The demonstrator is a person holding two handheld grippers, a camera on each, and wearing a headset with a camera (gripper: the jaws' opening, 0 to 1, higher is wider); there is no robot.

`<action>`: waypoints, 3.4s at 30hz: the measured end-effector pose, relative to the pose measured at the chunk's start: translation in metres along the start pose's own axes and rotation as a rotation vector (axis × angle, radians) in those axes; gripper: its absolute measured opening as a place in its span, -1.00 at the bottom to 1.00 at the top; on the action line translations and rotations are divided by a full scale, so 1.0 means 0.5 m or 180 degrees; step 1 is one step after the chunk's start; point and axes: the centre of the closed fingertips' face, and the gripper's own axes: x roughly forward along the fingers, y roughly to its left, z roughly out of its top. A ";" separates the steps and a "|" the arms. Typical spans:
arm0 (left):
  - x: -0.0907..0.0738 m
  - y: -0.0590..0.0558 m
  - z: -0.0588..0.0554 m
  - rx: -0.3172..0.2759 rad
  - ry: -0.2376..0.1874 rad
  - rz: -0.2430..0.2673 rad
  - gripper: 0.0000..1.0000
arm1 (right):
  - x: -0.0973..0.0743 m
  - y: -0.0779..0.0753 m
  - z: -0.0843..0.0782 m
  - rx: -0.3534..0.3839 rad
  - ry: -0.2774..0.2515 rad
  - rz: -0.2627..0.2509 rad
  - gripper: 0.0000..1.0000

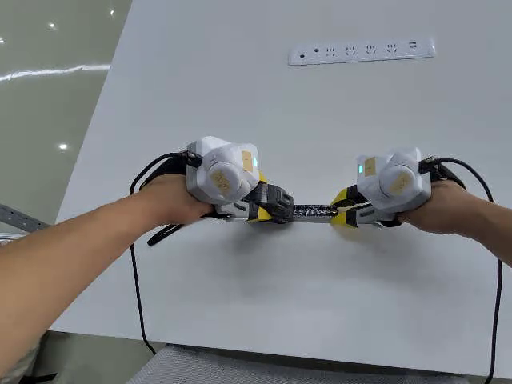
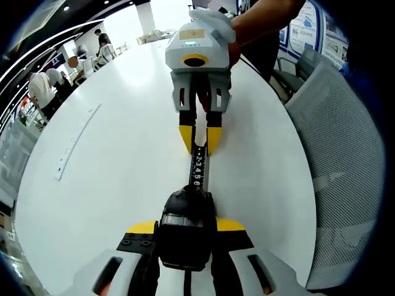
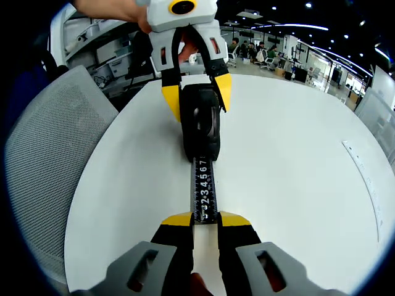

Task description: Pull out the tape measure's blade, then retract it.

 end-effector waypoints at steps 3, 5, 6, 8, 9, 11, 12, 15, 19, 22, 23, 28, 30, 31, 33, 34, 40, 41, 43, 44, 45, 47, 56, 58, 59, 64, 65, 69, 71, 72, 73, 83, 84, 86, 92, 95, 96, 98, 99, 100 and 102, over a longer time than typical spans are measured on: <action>0.000 0.000 0.001 -0.0006 0.0005 -0.0004 -0.44 | -0.007 0.000 -0.006 0.0006 0.0006 -0.0002 -0.80; 0.000 0.000 0.000 -0.0008 0.0003 -0.0003 -0.44 | -0.012 -0.002 -0.014 0.0006 0.0015 -0.0006 -0.80; 0.000 0.000 0.000 -0.0007 0.0001 -0.0001 -0.44 | -0.014 -0.003 -0.017 0.0010 0.0019 -0.0008 -0.80; 0.000 0.000 0.000 -0.0004 -0.0003 0.0001 -0.44 | -0.017 -0.003 -0.021 0.0014 0.0026 -0.0011 -0.80; 0.000 0.000 0.000 -0.0005 -0.0005 -0.0001 -0.44 | -0.020 -0.004 -0.024 0.0016 0.0026 -0.0011 -0.80; 0.000 0.000 0.000 -0.0008 -0.0003 -0.0002 -0.44 | -0.023 -0.005 -0.027 0.0022 0.0028 -0.0013 -0.80; -0.001 0.000 0.001 -0.0003 0.0003 -0.0004 -0.44 | -0.025 -0.005 -0.030 0.0022 0.0035 -0.0015 -0.80; -0.001 -0.001 0.000 -0.0011 0.0000 -0.0009 -0.44 | -0.031 -0.004 -0.034 0.0028 0.0039 -0.0017 -0.80; -0.001 0.000 0.000 -0.0011 0.0001 -0.0019 -0.45 | -0.040 -0.005 -0.045 0.0038 0.0048 -0.0027 -0.80; -0.002 -0.002 0.003 -0.0011 0.0007 -0.0023 -0.45 | -0.047 -0.005 -0.052 0.0053 0.0051 -0.0030 -0.80; -0.003 -0.003 0.004 -0.0008 0.0009 -0.0023 -0.44 | -0.049 -0.005 -0.054 0.0054 0.0051 -0.0031 -0.80; -0.005 -0.005 0.010 -0.0016 0.0011 -0.0021 -0.44 | -0.065 -0.003 -0.065 0.0067 0.0068 -0.0037 -0.80; -0.006 -0.006 0.012 -0.0015 0.0014 -0.0022 -0.44 | -0.071 -0.002 -0.071 0.0061 0.0079 -0.0038 -0.80; -0.007 -0.007 0.013 -0.0016 0.0014 -0.0022 -0.44 | -0.074 -0.002 -0.073 0.0066 0.0086 -0.0038 -0.80; -0.008 -0.007 0.014 -0.0020 0.0012 -0.0023 -0.44 | -0.078 -0.002 -0.077 0.0056 0.0089 -0.0036 -0.80; -0.008 -0.008 0.015 -0.0017 0.0016 -0.0027 -0.44 | -0.081 -0.001 -0.080 0.0058 0.0089 -0.0033 -0.80; -0.009 -0.008 0.017 -0.0031 0.0025 -0.0033 -0.44 | -0.092 -0.003 -0.092 0.0075 0.0091 -0.0024 -0.80; -0.009 -0.008 0.017 -0.0037 0.0025 -0.0035 -0.44 | -0.094 -0.004 -0.095 0.0075 0.0095 -0.0027 -0.80; -0.009 -0.008 0.017 -0.0047 0.0029 -0.0036 -0.44 | -0.099 -0.005 -0.100 0.0072 0.0105 -0.0032 -0.80; -0.009 -0.008 0.017 -0.0053 0.0035 -0.0035 -0.44 | -0.102 -0.006 -0.104 0.0065 0.0111 -0.0033 -0.80; -0.008 -0.007 0.016 -0.0051 0.0037 -0.0035 -0.44 | -0.105 -0.007 -0.108 0.0064 0.0116 -0.0033 -0.80; -0.008 -0.007 0.016 -0.0052 0.0041 -0.0035 -0.44 | -0.112 -0.009 -0.115 0.0073 0.0120 -0.0031 -0.80; -0.008 -0.007 0.014 -0.0049 0.0050 -0.0034 -0.44 | -0.129 -0.013 -0.136 0.0106 0.0125 -0.0039 -0.80; -0.008 -0.007 0.013 -0.0050 0.0050 -0.0035 -0.44 | -0.131 -0.015 -0.140 0.0114 0.0131 -0.0043 -0.80; -0.008 -0.007 0.013 -0.0054 0.0049 -0.0035 -0.44 | -0.134 -0.015 -0.143 0.0119 0.0135 -0.0046 -0.80; -0.008 -0.007 0.012 -0.0058 0.0051 -0.0036 -0.44 | -0.146 -0.018 -0.154 0.0148 0.0145 -0.0063 -0.81; -0.008 -0.007 0.012 -0.0053 0.0050 -0.0038 -0.44 | -0.148 -0.018 -0.157 0.0154 0.0146 -0.0064 -0.81; -0.008 -0.006 0.012 -0.0058 0.0046 -0.0047 -0.44 | -0.158 -0.021 -0.164 0.0181 0.0155 -0.0075 -0.81; -0.008 -0.006 0.012 -0.0062 0.0044 -0.0049 -0.44 | -0.160 -0.021 -0.166 0.0186 0.0158 -0.0081 -0.81; -0.008 -0.006 0.012 -0.0061 0.0043 -0.0050 -0.44 | -0.162 -0.021 -0.168 0.0197 0.0158 -0.0082 -0.81; -0.008 -0.006 0.012 -0.0059 0.0043 -0.0050 -0.44 | -0.163 -0.022 -0.169 0.0199 0.0160 -0.0083 -0.81; -0.007 -0.006 0.013 -0.0056 0.0046 -0.0060 -0.44 | -0.174 -0.023 -0.187 0.0210 0.0190 -0.0112 -0.81; -0.007 -0.006 0.013 -0.0061 0.0046 -0.0060 -0.44 | -0.176 -0.023 -0.190 0.0219 0.0189 -0.0115 -0.81; -0.007 -0.006 0.013 -0.0054 0.0049 -0.0064 -0.44 | -0.179 -0.023 -0.193 0.0226 0.0193 -0.0120 -0.81; -0.005 -0.006 0.011 -0.0050 0.0053 -0.0071 -0.44 | -0.189 -0.022 -0.204 0.0248 0.0204 -0.0134 -0.81; -0.005 -0.006 0.011 -0.0044 0.0053 -0.0074 -0.44 | -0.192 -0.021 -0.207 0.0239 0.0209 -0.0133 -0.80; -0.006 -0.006 0.011 -0.0041 0.0052 -0.0076 -0.44 | -0.194 -0.022 -0.209 0.0236 0.0215 -0.0132 -0.80; -0.006 -0.006 0.011 -0.0038 0.0051 -0.0078 -0.44 | -0.195 -0.022 -0.210 0.0246 0.0212 -0.0129 -0.80; -0.006 -0.006 0.012 -0.0036 0.0051 -0.0079 -0.44 | -0.196 -0.021 -0.210 0.0246 0.0213 -0.0126 -0.80; -0.006 -0.007 0.012 -0.0032 0.0051 -0.0079 -0.44 | -0.196 -0.020 -0.210 0.0239 0.0222 -0.0126 -0.80; -0.006 -0.007 0.012 -0.0026 0.0054 -0.0079 -0.44 | -0.197 -0.019 -0.209 0.0219 0.0240 -0.0118 -0.80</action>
